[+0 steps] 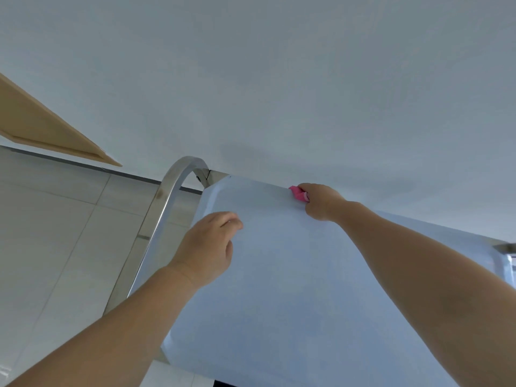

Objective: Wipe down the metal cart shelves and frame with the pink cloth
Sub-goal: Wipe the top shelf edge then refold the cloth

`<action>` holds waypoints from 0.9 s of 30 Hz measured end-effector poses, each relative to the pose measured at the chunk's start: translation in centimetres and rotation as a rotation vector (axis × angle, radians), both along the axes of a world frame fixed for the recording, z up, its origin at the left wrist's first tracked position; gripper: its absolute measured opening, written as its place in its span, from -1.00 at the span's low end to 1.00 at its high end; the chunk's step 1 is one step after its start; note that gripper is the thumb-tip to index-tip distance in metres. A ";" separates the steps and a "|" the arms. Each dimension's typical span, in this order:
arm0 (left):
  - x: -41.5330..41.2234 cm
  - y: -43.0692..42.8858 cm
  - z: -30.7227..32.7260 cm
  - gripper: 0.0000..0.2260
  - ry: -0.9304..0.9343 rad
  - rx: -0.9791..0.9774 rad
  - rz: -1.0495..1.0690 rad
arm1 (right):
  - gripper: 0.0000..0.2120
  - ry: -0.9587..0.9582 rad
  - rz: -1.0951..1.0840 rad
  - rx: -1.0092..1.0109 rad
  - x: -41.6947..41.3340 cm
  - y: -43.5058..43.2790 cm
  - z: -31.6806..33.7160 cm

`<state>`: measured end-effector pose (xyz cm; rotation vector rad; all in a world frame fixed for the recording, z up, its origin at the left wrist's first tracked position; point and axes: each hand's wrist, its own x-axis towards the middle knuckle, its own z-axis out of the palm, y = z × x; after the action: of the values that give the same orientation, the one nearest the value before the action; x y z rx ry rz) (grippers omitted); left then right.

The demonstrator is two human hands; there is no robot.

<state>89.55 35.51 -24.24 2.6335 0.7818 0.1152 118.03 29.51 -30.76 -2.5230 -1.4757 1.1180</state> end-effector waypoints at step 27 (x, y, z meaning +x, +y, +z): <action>5.6 -6.4 -1.0 -0.69 0.064 -0.152 -0.014 | -0.71 -0.002 -0.108 0.034 5.5 -7.3 0.2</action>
<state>95.14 29.10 -25.23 2.5092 0.7620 -0.0318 123.52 22.19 -30.55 -2.5472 -1.3295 1.0664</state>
